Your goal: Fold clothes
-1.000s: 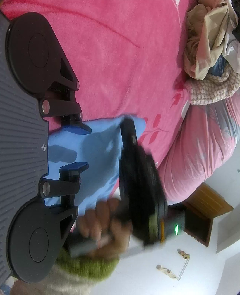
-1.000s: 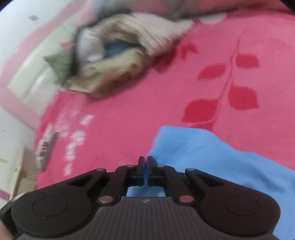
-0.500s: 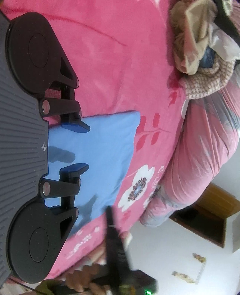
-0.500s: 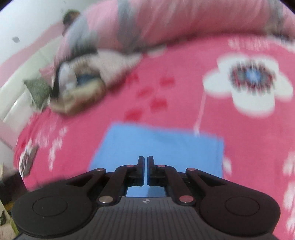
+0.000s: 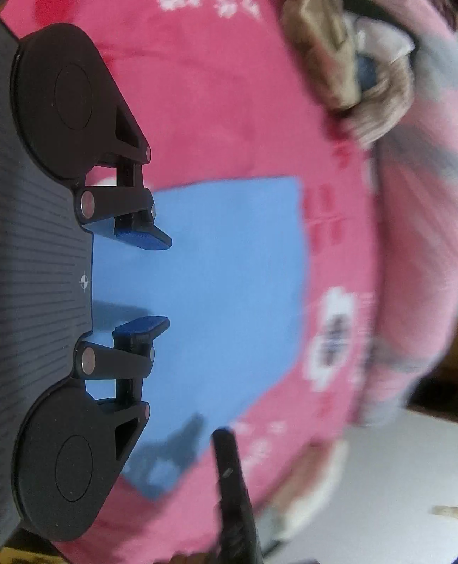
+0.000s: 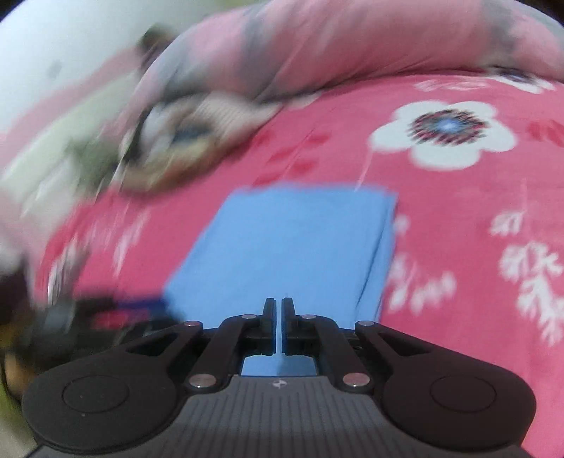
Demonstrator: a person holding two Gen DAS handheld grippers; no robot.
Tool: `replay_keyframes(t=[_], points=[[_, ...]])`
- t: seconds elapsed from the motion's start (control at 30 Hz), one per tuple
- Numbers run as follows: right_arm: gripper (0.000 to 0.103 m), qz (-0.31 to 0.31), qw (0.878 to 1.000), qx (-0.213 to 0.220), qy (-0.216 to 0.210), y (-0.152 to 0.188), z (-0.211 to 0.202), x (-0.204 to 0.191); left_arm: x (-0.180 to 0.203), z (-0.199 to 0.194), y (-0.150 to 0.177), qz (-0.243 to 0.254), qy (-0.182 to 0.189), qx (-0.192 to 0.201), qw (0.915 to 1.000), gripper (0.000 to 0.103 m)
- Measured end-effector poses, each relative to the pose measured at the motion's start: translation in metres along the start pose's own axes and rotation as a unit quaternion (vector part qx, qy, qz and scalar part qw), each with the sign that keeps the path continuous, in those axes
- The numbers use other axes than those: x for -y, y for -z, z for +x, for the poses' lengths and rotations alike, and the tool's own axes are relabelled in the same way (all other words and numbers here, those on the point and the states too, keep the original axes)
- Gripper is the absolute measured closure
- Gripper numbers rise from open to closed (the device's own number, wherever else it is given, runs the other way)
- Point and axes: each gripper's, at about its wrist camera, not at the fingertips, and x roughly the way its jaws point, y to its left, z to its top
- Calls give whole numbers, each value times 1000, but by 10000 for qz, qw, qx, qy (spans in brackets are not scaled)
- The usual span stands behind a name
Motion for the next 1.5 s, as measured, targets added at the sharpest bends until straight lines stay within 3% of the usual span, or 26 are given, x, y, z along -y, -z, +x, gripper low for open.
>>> replay_keyframes(t=[0.1, 0.2, 0.3, 0.37, 0.47, 0.67, 0.93, 1.13, 1.23, 1.33, 1.5], points=[[103, -123, 9982, -204, 553, 26, -4, 2, 14, 5, 3, 223, -248, -160, 9993, 59], [103, 317, 9958, 273, 810, 27, -27, 4, 20, 5, 0, 251, -415, -264, 9985, 55], [103, -124, 9974, 539, 463, 33, -34, -24, 22, 6, -4, 216, -532, -379, 9976, 53], [103, -399, 9983, 362, 208, 45, -30, -36, 25, 6, -4, 240, -625, -405, 9969, 52], [103, -533, 9975, -51, 469, 65, -19, -34, 32, 5, -2, 338, -776, -398, 9956, 49], [102, -41, 9987, 303, 406, 81, -45, -15, 39, 6, -3, 427, -992, -436, 9932, 46], [102, -143, 9955, 809, 476, 79, -52, -23, 47, 6, -4, 578, -1233, -478, 9895, 42], [101, -316, 9905, 847, 1037, 83, -36, -25, 50, 7, -5, 651, -1353, -517, 9873, 40], [101, -288, 9898, 866, 1094, 88, -31, -23, 51, 7, -5, 678, -1399, -525, 9864, 39], [95, -281, 9890, 889, 1150, 93, -26, -23, 51, 8, -5, 710, -1441, -530, 9856, 37], [76, -461, 9877, 921, 1177, 100, -27, -28, 51, 7, -5, 697, -1477, -553, 9850, 34]])
